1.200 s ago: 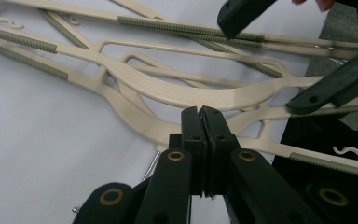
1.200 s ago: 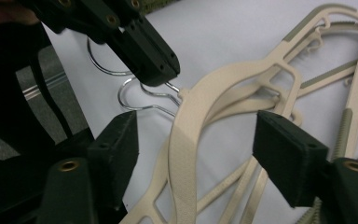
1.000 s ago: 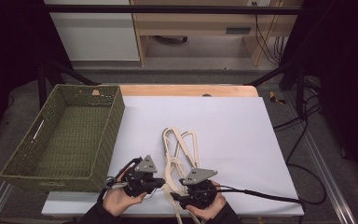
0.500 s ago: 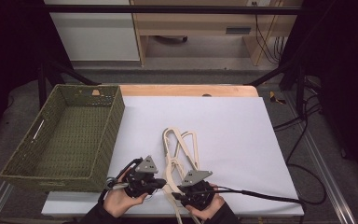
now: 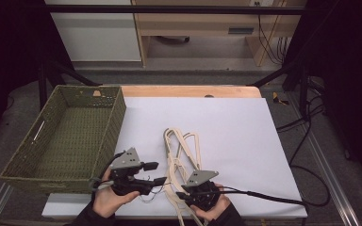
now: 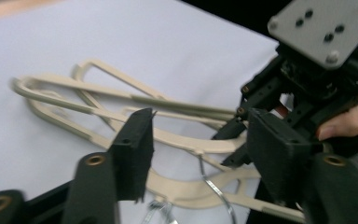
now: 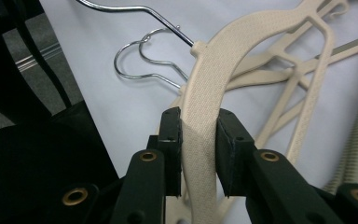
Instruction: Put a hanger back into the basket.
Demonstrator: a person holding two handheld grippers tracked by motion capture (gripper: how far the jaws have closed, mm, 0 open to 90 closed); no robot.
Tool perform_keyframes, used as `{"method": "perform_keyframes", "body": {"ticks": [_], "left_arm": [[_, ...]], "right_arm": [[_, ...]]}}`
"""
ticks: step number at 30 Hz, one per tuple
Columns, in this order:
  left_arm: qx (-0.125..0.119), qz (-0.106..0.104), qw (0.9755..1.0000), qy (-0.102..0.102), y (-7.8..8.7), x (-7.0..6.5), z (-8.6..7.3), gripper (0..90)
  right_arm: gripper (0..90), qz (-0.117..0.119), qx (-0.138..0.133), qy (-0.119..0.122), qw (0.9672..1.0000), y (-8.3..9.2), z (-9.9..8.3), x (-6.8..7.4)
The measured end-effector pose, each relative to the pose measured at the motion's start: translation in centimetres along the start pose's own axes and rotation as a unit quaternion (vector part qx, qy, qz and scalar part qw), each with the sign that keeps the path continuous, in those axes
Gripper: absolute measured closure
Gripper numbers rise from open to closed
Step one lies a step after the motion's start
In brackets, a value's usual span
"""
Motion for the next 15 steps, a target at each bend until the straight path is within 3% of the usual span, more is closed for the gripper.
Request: {"method": "perform_keyframes", "body": {"ticks": [1, 2, 7, 15], "left_arm": [[-0.014, 0.006, 0.9999, 0.002, 1.0, 0.2, 0.3, 33.1], [-0.014, 0.006, 0.9999, 0.002, 1.0, 0.2, 0.3, 30.2], [-0.058, 0.040, 0.9975, 0.003, 3.0, 1.2, 0.8, 19.4], [-0.063, 0.061, 0.9960, 0.015, 3.3, 2.3, 0.3, 15.6]], "right_arm": [[74.4, -0.007, -0.002, 0.001, 1.0000, 0.5, 0.2, -0.2], [74.7, -0.013, -0.005, 0.002, 0.9999, 0.7, 0.3, -0.3], [76.5, -0.036, -0.014, 0.006, 0.9992, 2.3, 0.8, -0.8], [79.1, -0.075, -0.012, 0.006, 0.9971, 3.9, 1.1, -1.9]]}}
Point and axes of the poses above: each handheld gripper's, and its own axes: y roughly backward along the jaws, z roughly out of its top, x roughly to its left, the point moved 3 cm from there along -y, roughly forward along the jaws
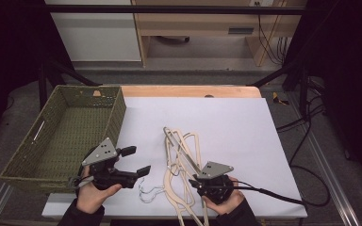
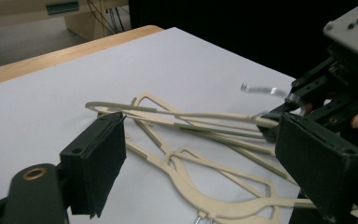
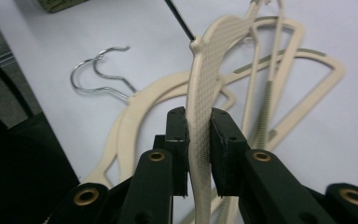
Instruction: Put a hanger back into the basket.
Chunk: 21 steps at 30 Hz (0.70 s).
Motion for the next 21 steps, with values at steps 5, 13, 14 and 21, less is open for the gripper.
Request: {"method": "perform_keyframes", "body": {"ticks": [5, 13, 14, 21], "left_arm": [[0.011, 0.012, 0.9999, -0.003, -0.6, 0.2, -0.4, 9.8], [0.014, 0.019, 0.9997, -0.002, -1.0, 0.8, -0.7, 6.5], [0.014, 0.020, 0.9997, -0.003, -1.0, 0.8, -0.8, 6.2], [0.019, 0.015, 0.9995, -0.018, -1.3, 0.5, -0.3, 6.4]], "right_arm": [[81.5, -0.022, -0.010, -0.022, 0.9995, 1.3, 0.1, -1.5], [86.4, -0.043, -0.025, -0.052, 0.9975, 2.8, -0.1, -4.2], [86.6, -0.046, -0.024, -0.047, 0.9976, 2.9, -0.2, -4.5], [86.7, -0.007, -0.039, -0.040, 0.9984, 3.3, 0.4, -4.9]]}}
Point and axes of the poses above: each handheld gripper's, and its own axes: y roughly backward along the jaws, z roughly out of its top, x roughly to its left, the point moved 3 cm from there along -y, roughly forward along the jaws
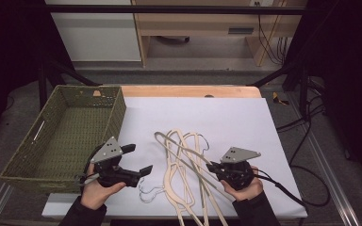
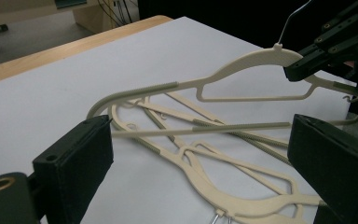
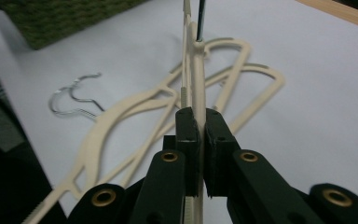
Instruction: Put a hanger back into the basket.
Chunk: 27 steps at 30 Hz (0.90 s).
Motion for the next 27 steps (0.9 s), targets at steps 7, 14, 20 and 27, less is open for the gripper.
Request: {"method": "perform_keyframes", "body": {"ticks": [7, 14, 20, 27], "left_arm": [[0.018, -0.022, 0.9992, -0.027, -2.3, -0.5, 1.1, 6.3], [0.039, -0.046, 0.9965, -0.057, -4.9, -1.7, 1.7, 7.5], [0.067, -0.066, 0.9921, -0.083, -6.6, -2.5, 1.7, 18.4], [0.090, -0.089, 0.9866, -0.103, -7.3, -2.9, 1.4, 48.3]], "right_arm": [[86.7, 0.084, -0.020, 0.019, 0.9960, -0.3, 1.4, 0.2], [86.7, 0.113, -0.014, 0.042, 0.9926, -0.4, 1.6, 1.0], [86.7, 0.130, -0.014, 0.045, 0.9904, -0.4, 1.6, 1.5], [86.7, 0.145, -0.007, 0.056, 0.9878, -0.6, 1.6, 1.9]]}}
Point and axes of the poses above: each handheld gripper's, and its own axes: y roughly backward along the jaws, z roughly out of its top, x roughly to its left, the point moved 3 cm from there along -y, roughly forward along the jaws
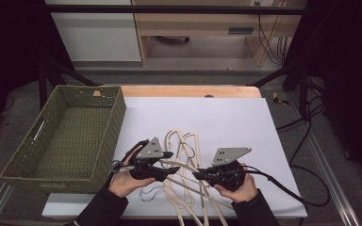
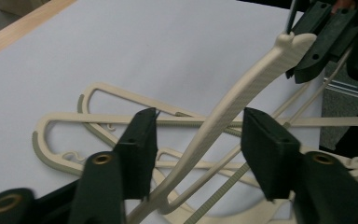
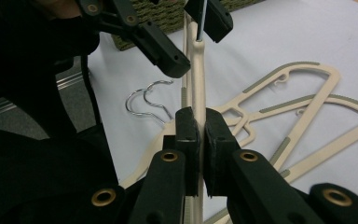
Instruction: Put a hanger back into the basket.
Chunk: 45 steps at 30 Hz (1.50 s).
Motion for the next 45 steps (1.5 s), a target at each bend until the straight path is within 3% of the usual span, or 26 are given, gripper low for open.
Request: {"method": "perform_keyframes", "body": {"ticks": [5, 6, 9, 10, 11, 12, 14, 17, 23, 28, 33, 37, 38, 41, 44, 45], "left_arm": [[0.015, -0.013, 0.9998, -0.009, 0.0, -0.3, -0.1, 62.8], [0.033, -0.012, 0.9993, -0.014, 0.1, -0.4, -0.3, 64.0], [0.028, -0.008, 0.9996, -0.008, 0.1, -0.6, -0.5, 66.7], [0.031, -0.011, 0.9995, -0.005, 0.2, -0.8, -0.5, 70.3], [0.031, -0.011, 0.9995, -0.005, 0.2, -0.8, -0.5, 72.1], [0.035, -0.015, 0.9993, -0.004, 0.4, -1.0, -0.5, 73.8], [0.037, -0.019, 0.9991, 0.001, 0.5, -1.3, -0.5, 76.5], [0.030, -0.027, 0.9991, 0.013, 0.6, -1.7, -0.5, 79.8], [0.025, -0.042, 0.9988, 0.007, 0.6, -3.1, -0.3, 85.8], [0.017, -0.027, 0.9993, 0.021, 0.9, -3.2, -0.3, 86.2], [-0.001, 0.004, 0.9987, 0.051, 2.0, -2.3, -0.4, 86.2], [-0.015, 0.033, 0.9975, 0.062, 3.2, -1.6, -0.5, 86.2], [-0.025, 0.043, 0.9965, 0.067, 3.9, -1.3, -0.4, 86.1], [-0.033, 0.053, 0.9955, 0.072, 4.7, -0.9, -0.4, 86.1], [-0.050, 0.074, 0.9927, 0.081, 6.4, -0.3, -0.2, 86.1], [-0.050, 0.074, 0.9927, 0.081, 6.4, -0.3, -0.2, 86.1]], "right_arm": [[86.6, 0.011, 0.004, 0.002, 0.9999, -0.4, -0.1, 0.0], [86.4, 0.011, 0.006, 0.001, 0.9999, -0.4, -0.2, 0.0], [84.6, 0.006, 0.006, 0.002, 1.0000, -0.5, -0.2, 0.0], [81.2, -0.012, 0.004, 0.006, 0.9999, -0.5, -0.2, -0.1], [81.2, -0.012, 0.004, 0.006, 0.9999, -0.5, -0.2, -0.1], [77.9, -0.034, 0.001, 0.009, 0.9994, -0.5, -0.2, -0.2], [74.8, -0.047, -0.003, 0.014, 0.9988, -0.5, -0.2, -0.3], [68.6, -0.063, -0.010, 0.023, 0.9977, -0.6, -0.3, -0.3], [55.8, -0.084, -0.023, 0.027, 0.9958, -0.8, -0.4, -0.5], [44.0, -0.089, -0.044, 0.017, 0.9949, -0.2, -0.5, -0.7], [30.1, -0.098, -0.078, 0.003, 0.9921, 1.0, -0.5, -0.9], [22.2, -0.116, -0.087, -0.024, 0.9891, 1.8, -1.1, -1.8], [18.9, -0.121, -0.098, -0.038, 0.9871, 2.2, -1.4, -2.3], [16.5, -0.129, -0.103, -0.043, 0.9853, 2.5, -1.7, -2.7], [14.0, -0.145, -0.118, -0.059, 0.9807, 3.1, -2.2, -3.6], [14.0, -0.145, -0.118, -0.059, 0.9807, 3.1, -2.2, -3.6]]}}
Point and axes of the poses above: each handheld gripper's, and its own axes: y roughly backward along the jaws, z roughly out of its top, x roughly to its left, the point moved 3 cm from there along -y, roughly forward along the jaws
